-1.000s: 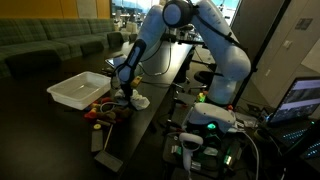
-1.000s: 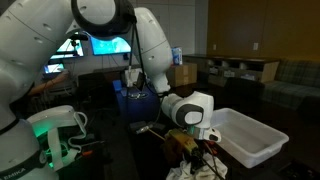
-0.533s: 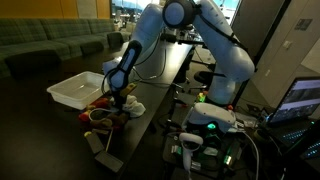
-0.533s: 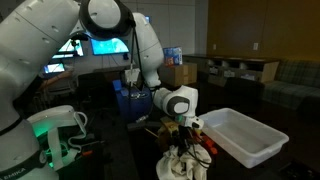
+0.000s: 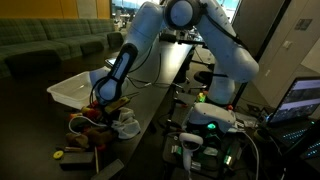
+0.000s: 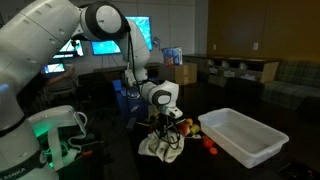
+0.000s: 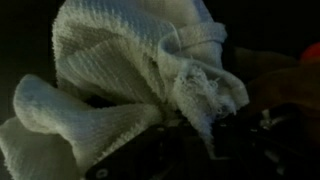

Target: Pick up the towel from the countertop, sweep the objects to the left and put the towel in the container.

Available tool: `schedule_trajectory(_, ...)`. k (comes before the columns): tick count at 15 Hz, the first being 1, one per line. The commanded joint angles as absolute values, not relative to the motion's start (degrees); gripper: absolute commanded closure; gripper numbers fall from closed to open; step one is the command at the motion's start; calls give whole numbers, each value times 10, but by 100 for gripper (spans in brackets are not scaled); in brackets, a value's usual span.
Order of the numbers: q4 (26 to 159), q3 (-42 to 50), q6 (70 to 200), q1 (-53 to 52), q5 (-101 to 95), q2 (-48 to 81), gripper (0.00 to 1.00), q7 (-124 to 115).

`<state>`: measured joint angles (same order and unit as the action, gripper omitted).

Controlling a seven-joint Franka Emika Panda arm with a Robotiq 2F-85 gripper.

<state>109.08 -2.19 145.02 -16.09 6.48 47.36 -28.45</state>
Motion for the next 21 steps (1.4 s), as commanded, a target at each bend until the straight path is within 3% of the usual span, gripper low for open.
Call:
schedule_trajectory(1, 1104, -61, 1518, -185, 104, 480, 94, -289)
schedule_trajectory(6, 1138, -97, 1572, -197, 121, 458, 94, -261)
schedule_trajectory(12, 1242, -106, 1575, -116, 112, 408, 94, -150)
schedule_trajectory(16, 1311, -71, 1571, -51, 95, 375, 94, -75)
schedule_trajectory(21, 1294, 7, 1578, -9, 73, 398, 94, -57)
